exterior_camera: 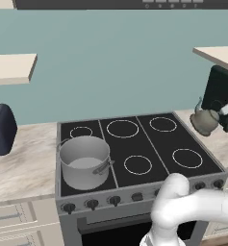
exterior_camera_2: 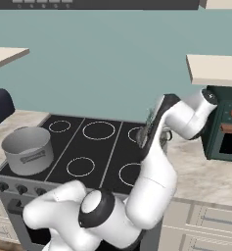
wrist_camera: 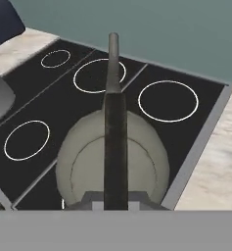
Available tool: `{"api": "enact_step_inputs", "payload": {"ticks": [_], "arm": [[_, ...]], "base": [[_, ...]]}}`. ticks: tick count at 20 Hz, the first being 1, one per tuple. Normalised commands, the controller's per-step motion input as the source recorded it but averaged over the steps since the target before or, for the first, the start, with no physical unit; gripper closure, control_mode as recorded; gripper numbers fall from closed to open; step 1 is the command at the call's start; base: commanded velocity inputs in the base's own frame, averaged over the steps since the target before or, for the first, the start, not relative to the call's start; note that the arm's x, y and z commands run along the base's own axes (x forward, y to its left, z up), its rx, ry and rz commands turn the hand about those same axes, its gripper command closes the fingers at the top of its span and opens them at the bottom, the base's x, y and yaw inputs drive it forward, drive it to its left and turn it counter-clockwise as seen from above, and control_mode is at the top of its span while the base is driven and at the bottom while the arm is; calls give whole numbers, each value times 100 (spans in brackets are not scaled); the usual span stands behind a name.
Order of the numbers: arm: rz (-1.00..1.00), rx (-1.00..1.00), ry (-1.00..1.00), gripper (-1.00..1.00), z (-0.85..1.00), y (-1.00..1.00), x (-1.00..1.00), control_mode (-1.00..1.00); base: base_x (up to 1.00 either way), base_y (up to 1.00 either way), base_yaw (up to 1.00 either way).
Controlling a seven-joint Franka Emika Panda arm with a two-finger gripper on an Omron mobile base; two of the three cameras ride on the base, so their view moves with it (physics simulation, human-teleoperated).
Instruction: Pick the kettle from the counter and place it on a stove burner. Then turn the burner on.
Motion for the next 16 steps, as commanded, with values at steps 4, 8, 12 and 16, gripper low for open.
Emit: {"api": "enact_step_inputs", "payload": {"ticks": [4, 8, 12, 16], "arm": [[-7, -53, 56, 100, 0, 100, 36, -100], [-3, -45, 81, 100, -2, 78, 49, -100], [0, -4, 14, 100, -1, 6, 7, -100], [0, 0, 1, 100, -11, 0, 0, -100]], "base": [[0, 0, 0], [0, 0, 0], [0, 0, 0], [0, 0, 0]]}}
